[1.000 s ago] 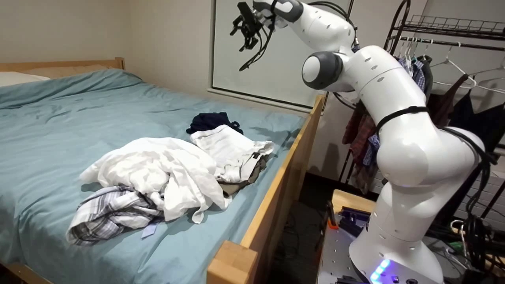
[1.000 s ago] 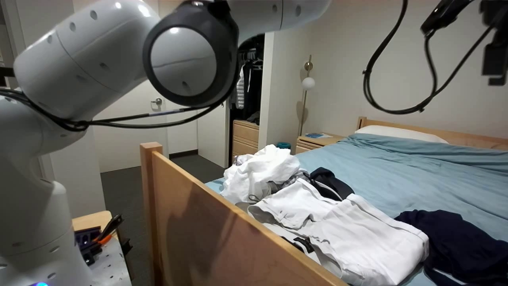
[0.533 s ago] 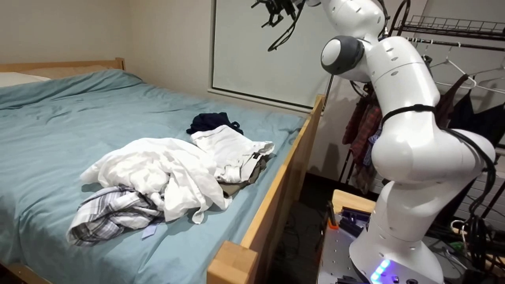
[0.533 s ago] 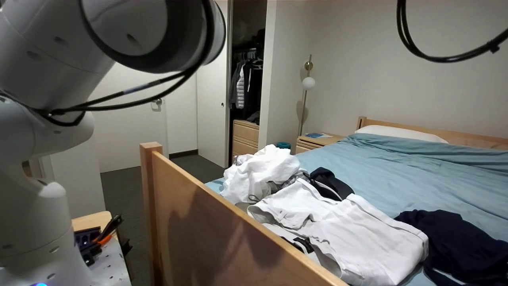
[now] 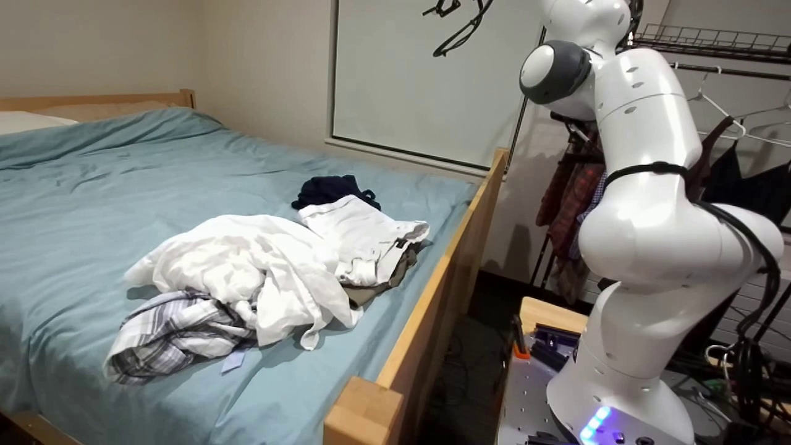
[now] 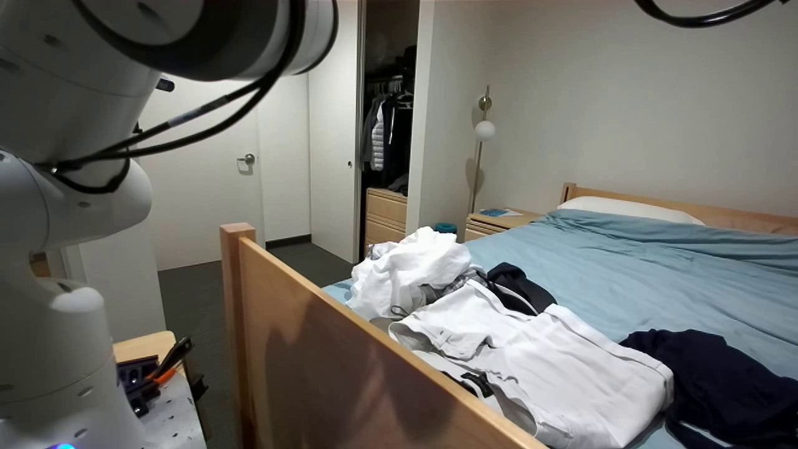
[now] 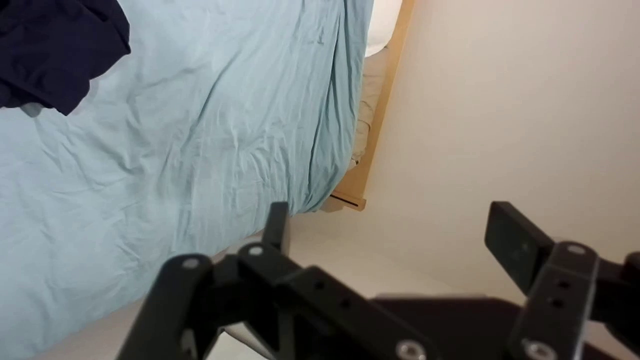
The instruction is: Pick the black cloth and put it on the right on the bed
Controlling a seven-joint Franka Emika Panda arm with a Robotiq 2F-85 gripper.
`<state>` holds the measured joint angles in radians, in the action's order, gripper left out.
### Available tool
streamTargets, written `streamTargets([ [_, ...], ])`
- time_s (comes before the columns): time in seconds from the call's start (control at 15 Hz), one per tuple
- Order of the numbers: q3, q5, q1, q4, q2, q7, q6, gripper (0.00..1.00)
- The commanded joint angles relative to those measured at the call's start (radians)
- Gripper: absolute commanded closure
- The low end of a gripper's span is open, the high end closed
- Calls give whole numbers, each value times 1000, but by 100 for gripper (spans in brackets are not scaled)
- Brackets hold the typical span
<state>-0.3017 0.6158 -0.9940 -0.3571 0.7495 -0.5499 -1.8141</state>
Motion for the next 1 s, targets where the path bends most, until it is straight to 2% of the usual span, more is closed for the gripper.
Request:
streamTargets([
  [0.0, 41, -19, 29, -5, -10, 77, 6, 0],
  [0.33, 100, -108, 99, -11, -28, 244, 59, 0],
  [0.53, 115, -152, 108, -14, -43, 350, 145, 0],
  [0.73, 98, -139, 90, -14, -48, 478, 278, 0],
  [0.8, 110, -157, 93, -13, -53, 515, 322, 0],
  [0.87, 111, -139, 107, -4, -31, 440, 251, 0],
  [0.93, 113, -140, 104, -4, -33, 467, 280, 0],
])
